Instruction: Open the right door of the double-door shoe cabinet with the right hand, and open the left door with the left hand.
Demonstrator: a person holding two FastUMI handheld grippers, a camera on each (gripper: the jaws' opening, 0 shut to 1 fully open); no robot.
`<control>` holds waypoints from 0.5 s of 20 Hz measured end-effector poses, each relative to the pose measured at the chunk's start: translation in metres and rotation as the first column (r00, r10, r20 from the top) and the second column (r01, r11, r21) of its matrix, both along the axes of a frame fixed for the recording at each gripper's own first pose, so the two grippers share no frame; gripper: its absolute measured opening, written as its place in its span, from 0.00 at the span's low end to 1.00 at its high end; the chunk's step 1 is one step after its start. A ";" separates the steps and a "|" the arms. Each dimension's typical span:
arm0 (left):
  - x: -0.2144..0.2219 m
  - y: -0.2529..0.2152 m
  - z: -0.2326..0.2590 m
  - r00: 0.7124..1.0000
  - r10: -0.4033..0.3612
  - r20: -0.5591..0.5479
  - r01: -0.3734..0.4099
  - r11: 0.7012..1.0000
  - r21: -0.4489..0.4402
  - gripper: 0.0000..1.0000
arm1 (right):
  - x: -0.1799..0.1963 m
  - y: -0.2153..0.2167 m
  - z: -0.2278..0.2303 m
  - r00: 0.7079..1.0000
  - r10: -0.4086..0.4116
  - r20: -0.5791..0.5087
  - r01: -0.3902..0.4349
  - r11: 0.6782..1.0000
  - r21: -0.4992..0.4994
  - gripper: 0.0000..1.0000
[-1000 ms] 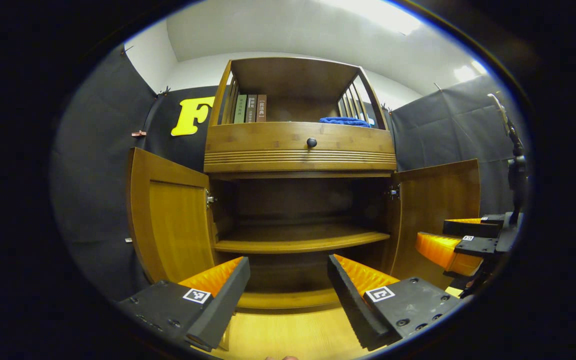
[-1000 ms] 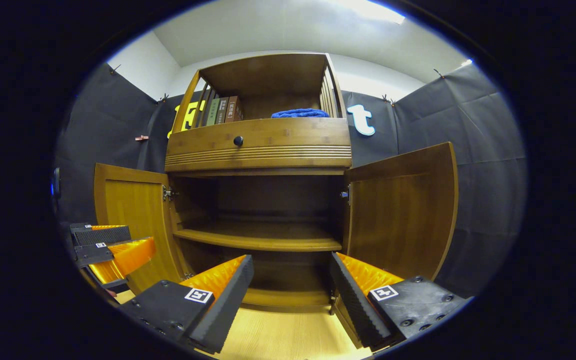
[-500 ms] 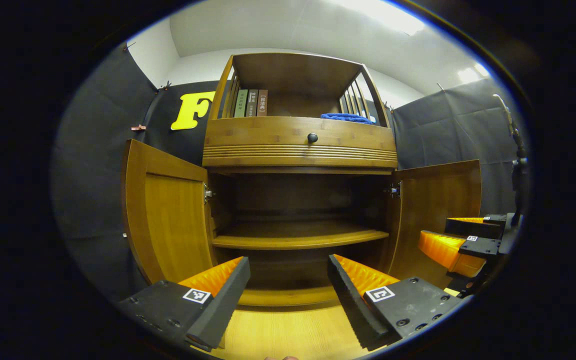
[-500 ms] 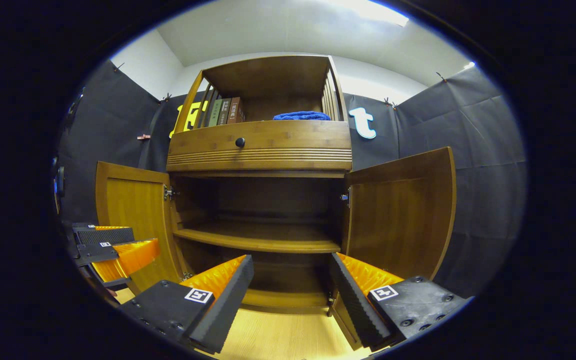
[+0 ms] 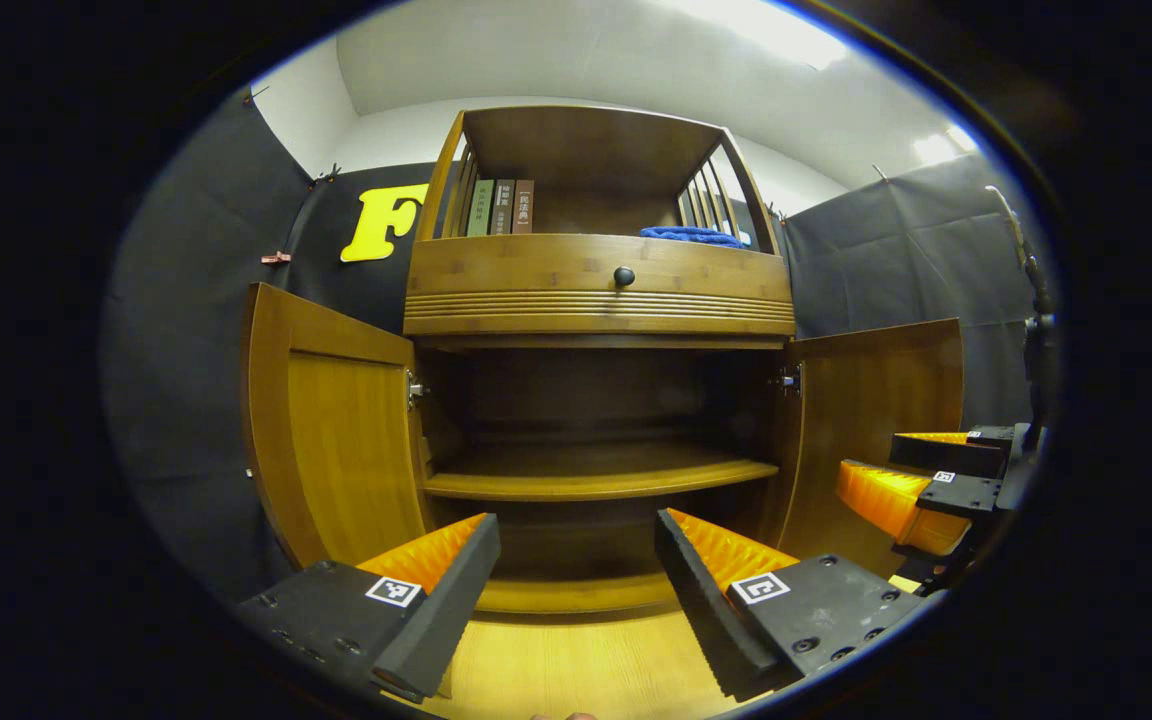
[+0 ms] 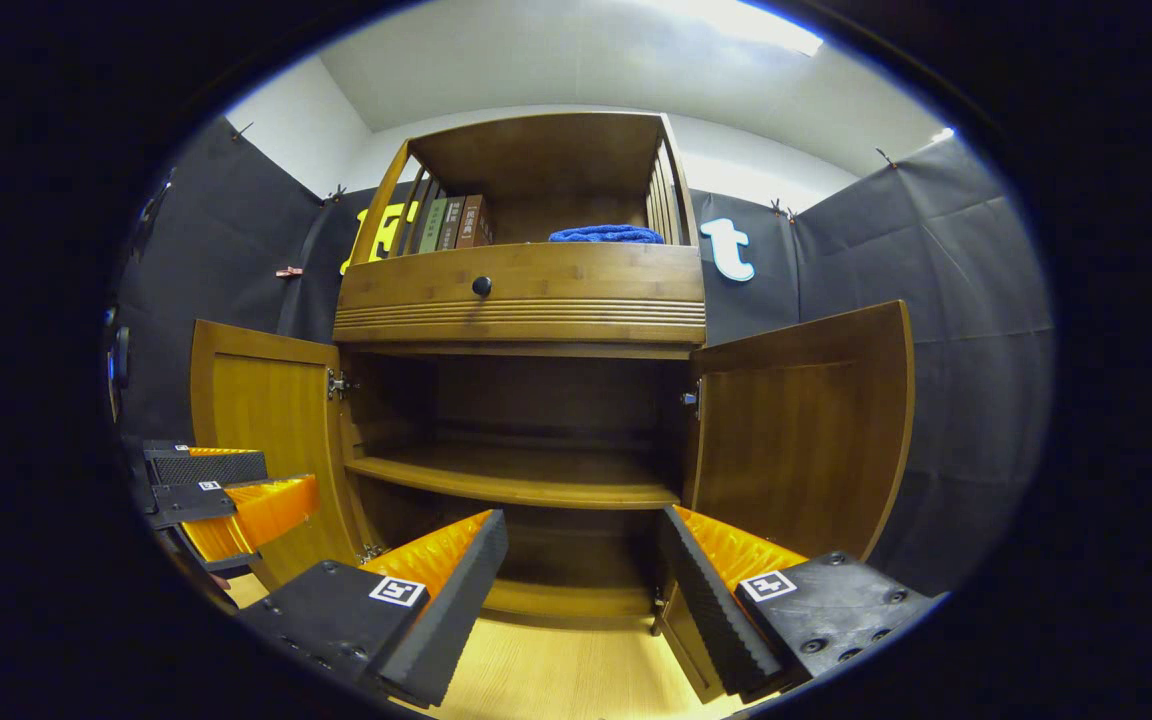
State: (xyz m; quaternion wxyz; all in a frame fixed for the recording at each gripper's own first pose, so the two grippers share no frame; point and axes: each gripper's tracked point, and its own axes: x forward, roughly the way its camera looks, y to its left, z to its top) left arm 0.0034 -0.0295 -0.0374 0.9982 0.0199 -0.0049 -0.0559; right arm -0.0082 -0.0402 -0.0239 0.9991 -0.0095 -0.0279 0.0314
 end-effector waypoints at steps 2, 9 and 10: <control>0.000 0.000 0.000 1.000 0.000 0.000 0.000 1.000 0.002 0.96 | 0.000 0.001 0.000 1.000 0.001 -0.001 -0.001 1.000 0.000 0.98; -0.004 0.000 0.002 1.000 -0.002 0.005 0.002 1.000 0.008 0.96 | -0.002 0.000 -0.002 1.000 -0.001 -0.001 0.001 1.000 0.000 0.98; -0.004 0.001 0.002 1.000 -0.002 0.005 0.002 1.000 0.007 0.96 | -0.003 0.000 -0.002 1.000 -0.001 -0.001 0.001 1.000 0.000 0.98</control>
